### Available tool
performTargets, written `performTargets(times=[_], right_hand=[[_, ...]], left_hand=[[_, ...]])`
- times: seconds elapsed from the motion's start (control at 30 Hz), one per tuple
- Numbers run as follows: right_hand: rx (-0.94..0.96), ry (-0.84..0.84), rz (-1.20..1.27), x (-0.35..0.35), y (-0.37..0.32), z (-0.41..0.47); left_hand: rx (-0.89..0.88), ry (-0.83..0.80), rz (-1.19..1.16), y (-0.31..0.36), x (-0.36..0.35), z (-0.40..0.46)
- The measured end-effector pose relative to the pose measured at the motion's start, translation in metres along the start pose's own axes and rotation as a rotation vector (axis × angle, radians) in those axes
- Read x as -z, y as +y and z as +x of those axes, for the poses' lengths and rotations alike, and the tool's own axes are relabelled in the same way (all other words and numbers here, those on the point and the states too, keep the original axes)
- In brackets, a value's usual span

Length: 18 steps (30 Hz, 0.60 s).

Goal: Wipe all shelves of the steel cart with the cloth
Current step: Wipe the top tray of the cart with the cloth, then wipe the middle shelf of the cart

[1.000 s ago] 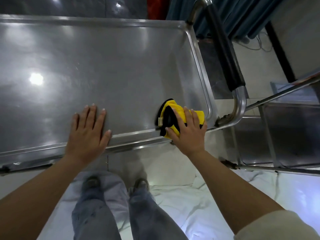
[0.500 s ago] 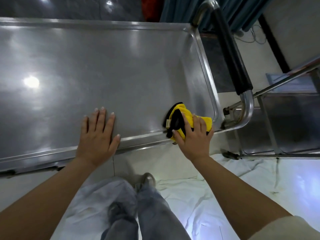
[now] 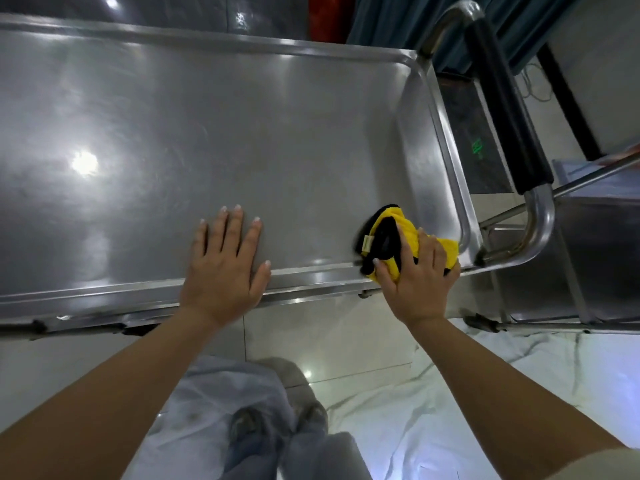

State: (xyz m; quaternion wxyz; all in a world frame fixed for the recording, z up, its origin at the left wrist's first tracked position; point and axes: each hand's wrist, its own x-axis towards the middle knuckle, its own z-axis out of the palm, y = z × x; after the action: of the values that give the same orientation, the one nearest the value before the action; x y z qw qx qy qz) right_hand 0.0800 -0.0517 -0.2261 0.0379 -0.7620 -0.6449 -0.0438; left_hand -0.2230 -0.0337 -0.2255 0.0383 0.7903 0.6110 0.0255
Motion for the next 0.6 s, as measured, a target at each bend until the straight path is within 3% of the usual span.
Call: performTargets(times=[0.33, 0.6], right_hand=[[0.117, 0.240, 0.106, -0.013, 0.002, 0.019], [0.423, 0.594, 0.217, -0.040, 0.020, 0.025]], left_hand=[[-0.029, 0.184, 0.008, 0.003, -0.006, 0.008], [-0.152, 0.498, 0.060, -0.003, -0.024, 0.008]])
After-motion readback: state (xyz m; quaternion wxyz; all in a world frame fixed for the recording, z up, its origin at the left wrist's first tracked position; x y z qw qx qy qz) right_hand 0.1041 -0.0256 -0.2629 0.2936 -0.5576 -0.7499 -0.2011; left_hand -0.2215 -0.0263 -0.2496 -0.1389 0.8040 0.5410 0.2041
